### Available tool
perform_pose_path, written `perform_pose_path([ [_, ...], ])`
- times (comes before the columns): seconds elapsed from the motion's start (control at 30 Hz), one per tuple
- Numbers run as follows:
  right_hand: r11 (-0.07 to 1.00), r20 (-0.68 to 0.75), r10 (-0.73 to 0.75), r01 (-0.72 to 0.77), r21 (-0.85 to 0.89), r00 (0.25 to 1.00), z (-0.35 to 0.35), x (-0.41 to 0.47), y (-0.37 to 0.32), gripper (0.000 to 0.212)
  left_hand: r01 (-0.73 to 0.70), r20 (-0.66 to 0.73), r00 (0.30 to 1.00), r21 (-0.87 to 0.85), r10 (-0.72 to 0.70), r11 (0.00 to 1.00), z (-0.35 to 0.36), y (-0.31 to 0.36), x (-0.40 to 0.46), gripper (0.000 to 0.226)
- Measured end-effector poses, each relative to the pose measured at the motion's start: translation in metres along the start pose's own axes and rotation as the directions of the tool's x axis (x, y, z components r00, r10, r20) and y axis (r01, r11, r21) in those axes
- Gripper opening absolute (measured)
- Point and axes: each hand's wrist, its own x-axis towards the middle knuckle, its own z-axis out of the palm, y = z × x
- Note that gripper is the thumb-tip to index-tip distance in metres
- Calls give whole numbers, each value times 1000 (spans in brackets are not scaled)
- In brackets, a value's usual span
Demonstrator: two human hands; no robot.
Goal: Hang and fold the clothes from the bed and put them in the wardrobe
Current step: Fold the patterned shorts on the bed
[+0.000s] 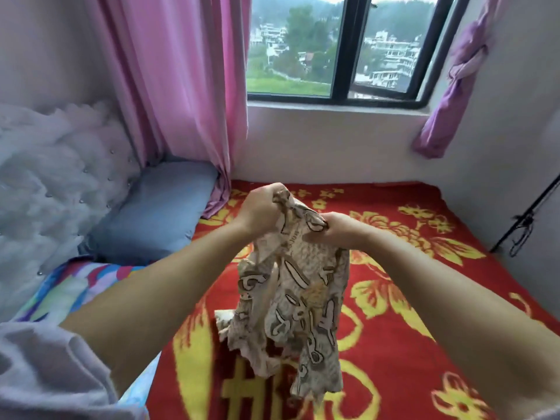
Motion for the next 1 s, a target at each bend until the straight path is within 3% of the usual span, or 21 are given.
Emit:
perform_pose_path([
  [0.13, 991, -74, 103, -96, 88, 992, -19, -31, 51, 27, -114, -113, 988, -88, 104, 990, 40, 72, 4, 27],
  [0.23, 964, -176, 183, -141, 228, 967, -35, -60, 93, 30, -89, -210, 977, -191, 48, 978, 73, 124, 9, 35],
  [0.3, 965, -188, 209, -172, 196, 960, -50, -80, 122, 32, -88, -246, 969, -248, 25, 965, 88, 155, 14, 37],
  [0.37, 965, -169, 251, -234, 116, 953, -64, -99, 152, 25, -62, -309, 949, -365, -58, 929, 93, 177, 21, 35],
  [0.43, 953, -135, 280, -258, 159, 950, -76, -114, 183, 23, -13, -372, 908, -483, -192, 876, 86, 189, 27, 34],
  [0.53, 946, -157, 293, -262, 193, 943, -98, -127, 214, 19, 61, -473, 783, -588, -404, 806, 68, 177, 35, 34],
  [0.6, 954, -220, 280, -244, 177, 935, -117, -131, 221, 22, 164, -514, 690, -574, -509, 802, 60, 154, 32, 31],
  [0.63, 958, -255, 272, -237, 159, 928, -124, -131, 220, 23, 235, -513, 684, -518, -518, 823, 59, 142, 26, 29],
  [0.67, 962, -288, 263, -227, 154, 921, -133, -132, 219, 24, 307, -474, 728, -420, -495, 854, 61, 130, 19, 25],
  [0.73, 968, -328, 231, -180, 178, 916, -147, -133, 208, 22, 424, -200, 870, -165, -451, 891, 73, 116, 4, 24],
  [0.77, 974, -338, 199, -147, 174, 920, -153, -132, 199, 21, 443, -9, 896, -6, -443, 896, 81, 114, -2, 40],
  [0.83, 993, -332, 102, -75, 93, 938, -161, -133, 178, 19, 351, 284, 865, 247, -414, 903, 104, 120, -6, 85],
  [0.87, 999, -311, 50, -44, 27, 949, -163, -133, 164, 18, 277, 390, 847, 260, -363, 925, 120, 130, -8, 102],
  [0.93, 998, -264, -35, 21, -57, 964, -164, -132, 135, 17, 188, 518, 833, 65, -195, 980, 155, 157, -8, 120],
  [1.0, 996, -280, -93, 92, -19, 956, -162, -130, 113, 15, 139, 445, 894, -167, -51, 976, 184, 178, -7, 121],
])
